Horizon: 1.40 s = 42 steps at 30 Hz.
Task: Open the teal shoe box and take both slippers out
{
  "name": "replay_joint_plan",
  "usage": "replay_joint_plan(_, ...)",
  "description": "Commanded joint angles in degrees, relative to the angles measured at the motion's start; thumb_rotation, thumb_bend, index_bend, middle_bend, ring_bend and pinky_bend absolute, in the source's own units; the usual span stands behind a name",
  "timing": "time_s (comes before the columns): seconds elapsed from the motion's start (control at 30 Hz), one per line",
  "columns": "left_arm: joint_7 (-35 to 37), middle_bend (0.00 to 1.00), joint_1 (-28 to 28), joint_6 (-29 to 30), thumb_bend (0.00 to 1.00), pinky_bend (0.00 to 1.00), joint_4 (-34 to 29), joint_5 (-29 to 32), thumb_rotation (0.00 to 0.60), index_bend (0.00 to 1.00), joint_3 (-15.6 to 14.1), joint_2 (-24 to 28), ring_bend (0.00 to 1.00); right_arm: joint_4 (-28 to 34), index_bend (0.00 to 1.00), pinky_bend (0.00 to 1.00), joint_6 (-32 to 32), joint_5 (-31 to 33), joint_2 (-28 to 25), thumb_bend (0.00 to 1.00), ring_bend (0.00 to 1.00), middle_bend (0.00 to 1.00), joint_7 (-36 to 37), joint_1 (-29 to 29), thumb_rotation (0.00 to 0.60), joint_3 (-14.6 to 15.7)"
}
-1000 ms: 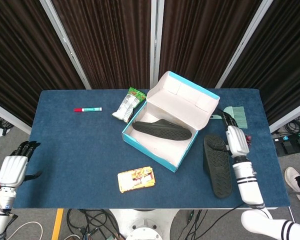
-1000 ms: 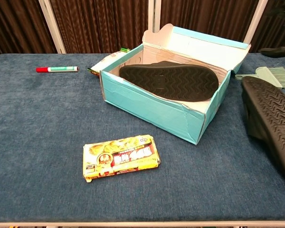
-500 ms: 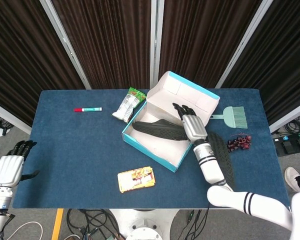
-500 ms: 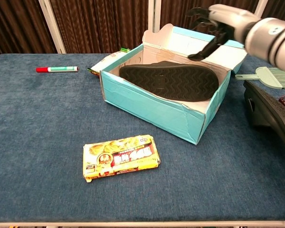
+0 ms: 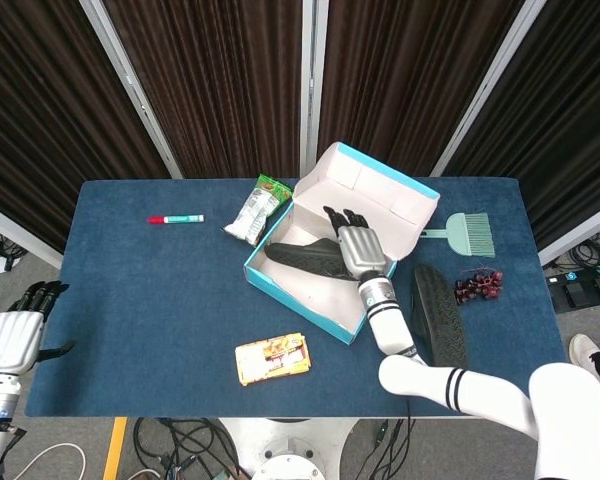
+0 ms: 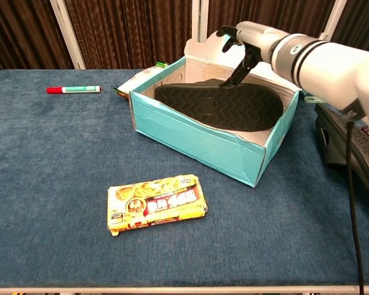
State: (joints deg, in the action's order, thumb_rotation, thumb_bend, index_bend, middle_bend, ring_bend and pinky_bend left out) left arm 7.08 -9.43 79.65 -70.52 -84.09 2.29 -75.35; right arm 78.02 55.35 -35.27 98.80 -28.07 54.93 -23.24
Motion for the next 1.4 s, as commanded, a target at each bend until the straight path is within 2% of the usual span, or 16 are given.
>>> replay_joint_plan(0.03,0.18,0.13,0.06,-0.02,0.11,0.36,0.16,0.16,0.600,0.15,0.09,0.07,0.10,-1.68,0.00,0.09,-0.91,0.70,1.48,0.15,0.00,0.14,-0.62,1.35,0.600,0.28)
replay_joint_plan(0.27,0.91,0.13,0.25,-0.11,0.11,0.36,1.00,0.35,0.600,0.15,0.09,-0.05,0.10,-5.19,0.00,0.10,-2.05,0.54,4.45,0.16,0.00,0.16,-1.62,4.37,0.600,0.43)
replay_joint_plan(0.43,1.85,0.13,0.48,0.05,0.11,0.36,1.80,0.44,0.600,0.15,0.14,-0.10,0.10,-8.02,0.00,0.11,-1.84,2.86,6.94,0.16,0.01,0.21,-4.85,6.50,0.600,0.96)
replay_joint_plan(0.73,3.04,0.13,0.62,0.35,0.11,0.36,2.57,0.42,0.600,0.15,0.36,0.04,0.10,-12.03,0.03,0.11,-1.98,5.69,10.29,0.20,0.02,0.22,-8.11,9.15,0.600,0.66)
replay_joint_plan(1.13,4.24,0.13,1.06,0.24,0.11,0.36,3.91,0.69,0.600,0.15,0.33,0.07,0.10,-17.48,0.25,0.17,-1.83,4.81,14.31,0.24,0.09,0.27,-10.60,10.88,0.600,1.45)
replay_joint_plan(1.4,4.70,0.13,1.09,0.19,0.11,0.36,4.26,0.73,0.600,0.15,0.45,0.11,0.10,-19.87,0.31,0.20,-2.29,4.75,15.84,0.28,0.13,0.29,-11.65,11.35,0.600,0.88)
